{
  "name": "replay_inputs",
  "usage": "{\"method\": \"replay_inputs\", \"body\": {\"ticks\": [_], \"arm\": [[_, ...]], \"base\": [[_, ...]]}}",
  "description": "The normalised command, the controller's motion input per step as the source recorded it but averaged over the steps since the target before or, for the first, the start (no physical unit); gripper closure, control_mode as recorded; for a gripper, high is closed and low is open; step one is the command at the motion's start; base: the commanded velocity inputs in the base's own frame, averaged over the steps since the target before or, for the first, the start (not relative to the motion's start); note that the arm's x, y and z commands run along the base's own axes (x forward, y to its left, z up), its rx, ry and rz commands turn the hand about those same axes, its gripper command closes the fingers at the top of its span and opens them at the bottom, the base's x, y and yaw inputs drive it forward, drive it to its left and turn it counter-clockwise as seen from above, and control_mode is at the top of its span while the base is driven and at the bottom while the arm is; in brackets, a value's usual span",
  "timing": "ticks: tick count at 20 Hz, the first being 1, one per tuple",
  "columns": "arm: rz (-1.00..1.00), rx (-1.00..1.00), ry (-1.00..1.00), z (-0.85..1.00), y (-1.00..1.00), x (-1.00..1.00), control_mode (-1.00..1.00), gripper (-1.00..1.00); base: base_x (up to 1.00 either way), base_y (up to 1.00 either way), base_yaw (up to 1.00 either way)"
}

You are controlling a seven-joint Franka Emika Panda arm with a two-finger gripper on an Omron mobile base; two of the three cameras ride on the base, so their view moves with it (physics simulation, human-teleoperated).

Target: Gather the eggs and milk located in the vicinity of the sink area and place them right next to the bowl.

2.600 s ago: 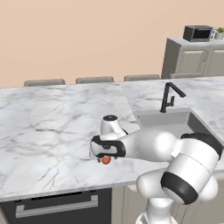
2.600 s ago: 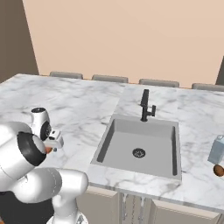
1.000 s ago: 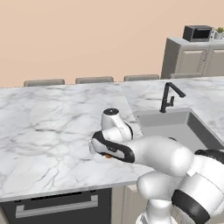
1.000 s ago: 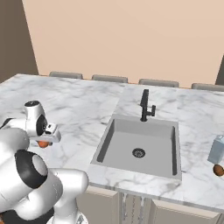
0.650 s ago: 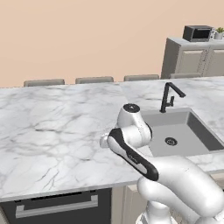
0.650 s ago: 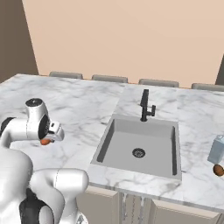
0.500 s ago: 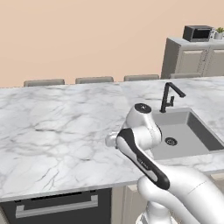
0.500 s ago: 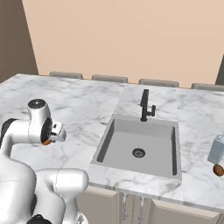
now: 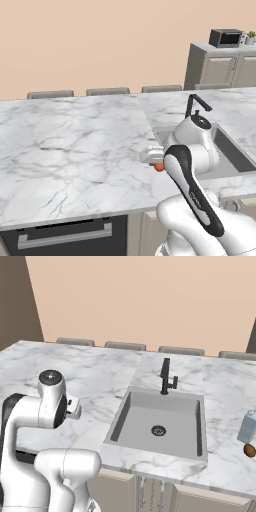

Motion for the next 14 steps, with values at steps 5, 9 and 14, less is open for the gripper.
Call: {"method": "replay_inputs", "body": {"ticks": [5, 9, 14], "arm": [[0.0, 0.0, -0.09, 0.16, -0.08, -0.48, -1.0, 1.0], [0.0, 0.0, -0.07, 0.03, 0.0, -0.5, -1.0, 1.0], [0.0, 0.0, -0.03, 0.0, 0.0, -0.32, 1.0, 1.0]], "base": [[0.0, 0.0, 0.0], [0.0, 0.0, 0.0], [-0.21, 0.0, 0.0]]}}
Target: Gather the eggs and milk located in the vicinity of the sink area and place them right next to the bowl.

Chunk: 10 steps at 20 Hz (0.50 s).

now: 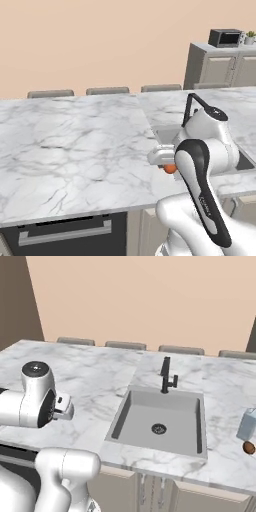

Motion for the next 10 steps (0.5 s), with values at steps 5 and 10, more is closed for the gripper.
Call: {"method": "replay_inputs", "body": {"ticks": [5, 10], "arm": [[0.0, 0.0, 0.0, 0.0, 0.0, 0.0, 1.0, 1.0], [0.0, 0.0, 0.0, 0.0, 0.0, 0.0, 1.0, 1.0]], "base": [[-0.76, -0.02, 0.0], [-0.78, -0.16, -0.01]]}}
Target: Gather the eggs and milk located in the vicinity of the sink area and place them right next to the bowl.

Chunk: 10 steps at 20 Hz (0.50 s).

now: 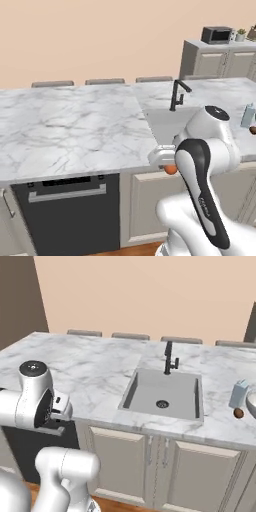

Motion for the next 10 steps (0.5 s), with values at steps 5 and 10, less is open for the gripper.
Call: {"method": "replay_inputs", "body": {"ticks": [5, 10], "arm": [[0.0, 0.0, 0.0, 0.0, 0.0, 0.0, 1.0, 1.0], [0.0, 0.0, 0.0, 0.0, 0.0, 0.0, 1.0, 1.0]], "base": [[-0.4, -0.55, 0.0], [-0.24, -0.65, 0.0]]}}
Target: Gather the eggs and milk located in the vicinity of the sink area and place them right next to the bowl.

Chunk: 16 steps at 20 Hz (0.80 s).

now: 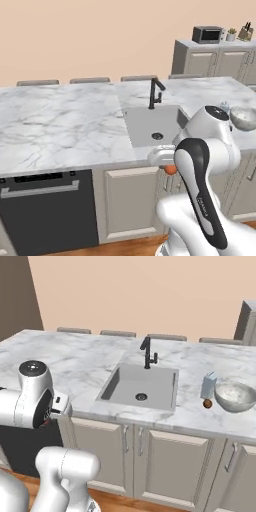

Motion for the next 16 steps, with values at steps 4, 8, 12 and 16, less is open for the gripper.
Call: {"method": "replay_inputs", "body": {"ticks": [4, 8, 12, 16], "arm": [[0.0, 0.0, 0.0, 0.0, 0.0, 0.0, 1.0, 1.0], [0.0, 0.0, 0.0, 0.0, 0.0, 0.0, 1.0, 1.0], [0.0, 0.0, 0.0, 0.0, 0.0, 0.0, 1.0, 1.0], [0.0, 0.0, 0.0, 0.0, 0.0, 0.0, 1.0, 1.0]], "base": [[-0.15, -0.64, 0.0], [-0.05, -0.68, 0.0], [0.0, -0.73, -0.01], [0.0, -0.74, 0.0]]}}
